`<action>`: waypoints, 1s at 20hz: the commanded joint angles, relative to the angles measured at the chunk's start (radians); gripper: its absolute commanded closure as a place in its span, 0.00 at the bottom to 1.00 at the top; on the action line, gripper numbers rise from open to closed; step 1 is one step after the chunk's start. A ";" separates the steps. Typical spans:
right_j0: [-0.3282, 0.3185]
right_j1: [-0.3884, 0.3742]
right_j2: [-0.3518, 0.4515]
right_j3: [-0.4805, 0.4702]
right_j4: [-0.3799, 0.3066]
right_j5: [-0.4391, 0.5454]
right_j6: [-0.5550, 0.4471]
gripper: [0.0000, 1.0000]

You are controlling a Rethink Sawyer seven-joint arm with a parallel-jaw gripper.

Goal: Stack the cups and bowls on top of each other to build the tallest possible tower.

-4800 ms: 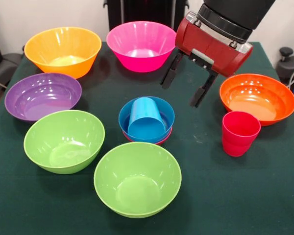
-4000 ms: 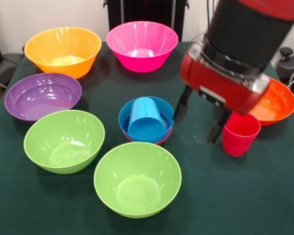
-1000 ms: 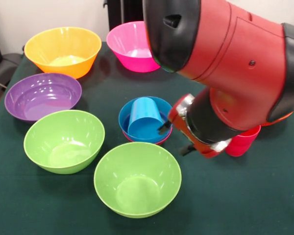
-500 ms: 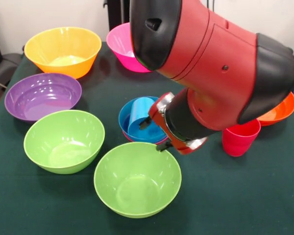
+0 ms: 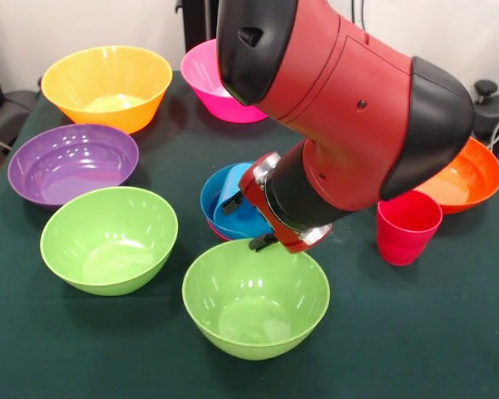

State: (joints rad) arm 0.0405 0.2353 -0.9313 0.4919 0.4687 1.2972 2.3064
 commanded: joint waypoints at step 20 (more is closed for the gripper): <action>0.005 0.021 0.141 0.006 0.006 -0.065 0.061 0.00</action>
State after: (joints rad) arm 0.0764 0.1920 -0.9058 0.5818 0.4687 1.2799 2.3064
